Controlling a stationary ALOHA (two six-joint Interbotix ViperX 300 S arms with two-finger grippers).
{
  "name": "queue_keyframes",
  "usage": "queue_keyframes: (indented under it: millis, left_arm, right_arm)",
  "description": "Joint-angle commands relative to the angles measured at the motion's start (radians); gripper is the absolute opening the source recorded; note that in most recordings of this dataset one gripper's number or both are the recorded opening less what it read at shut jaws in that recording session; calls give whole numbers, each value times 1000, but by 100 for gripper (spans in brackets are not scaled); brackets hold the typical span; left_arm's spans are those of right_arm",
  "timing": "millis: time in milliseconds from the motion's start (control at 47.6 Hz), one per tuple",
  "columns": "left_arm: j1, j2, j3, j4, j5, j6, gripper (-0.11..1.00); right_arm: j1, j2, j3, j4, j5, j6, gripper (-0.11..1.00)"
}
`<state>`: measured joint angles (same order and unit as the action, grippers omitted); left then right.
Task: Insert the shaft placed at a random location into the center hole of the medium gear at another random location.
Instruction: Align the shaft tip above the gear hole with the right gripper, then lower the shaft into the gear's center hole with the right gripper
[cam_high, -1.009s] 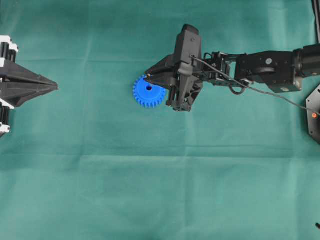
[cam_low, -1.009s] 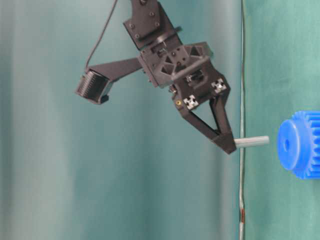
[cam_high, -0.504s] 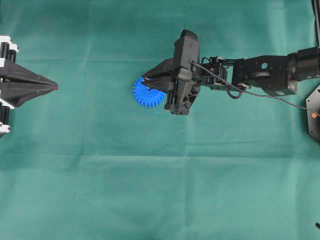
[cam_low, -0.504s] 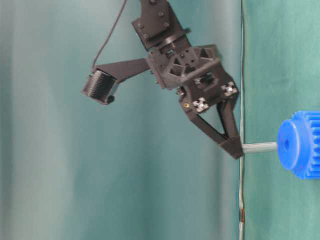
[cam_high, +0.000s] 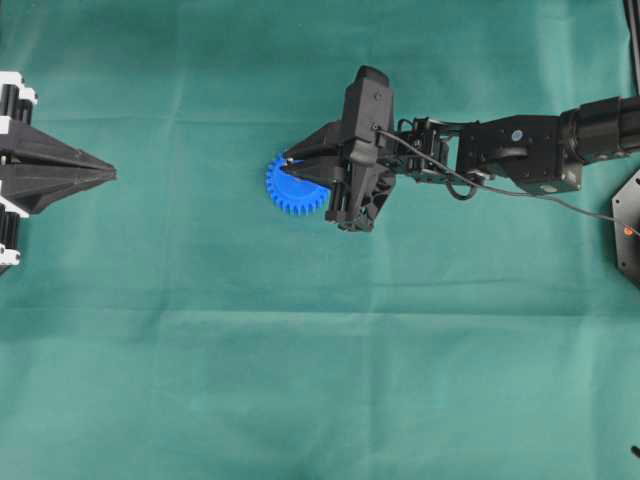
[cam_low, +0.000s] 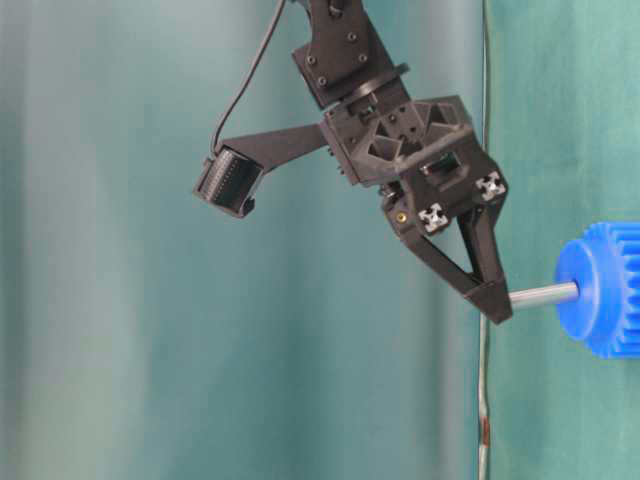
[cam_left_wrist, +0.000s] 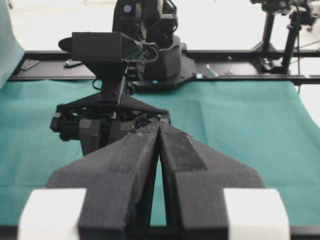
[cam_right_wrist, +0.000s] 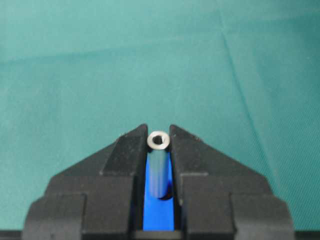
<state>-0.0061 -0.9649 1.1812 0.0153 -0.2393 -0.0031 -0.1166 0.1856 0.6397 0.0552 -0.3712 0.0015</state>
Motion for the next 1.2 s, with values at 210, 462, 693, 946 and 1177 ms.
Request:
queue_keyframes:
  millis: [210,462,693,946,1177]
  left_arm:
    - [-2,9,-23,3,-5,0,0]
    - [-2,9,-23,3,-8,0,0]
    - [-2,9,-23,3,-8,0,0]
    - [-2,9,-21,3,-5,2,0]
    - [-2,9,-21,3,-5,2,0]
  right_arm:
    - [-11,-43,-8,-2,-18,6,13]
    - [-11,-44,-5,-3,-28,6,13]
    - [-9,-43,-2,-3,-28,8,13]
    - [2,-31,8,3,-32,15,13]
    - [5,-11,9,3,-44,17,13]
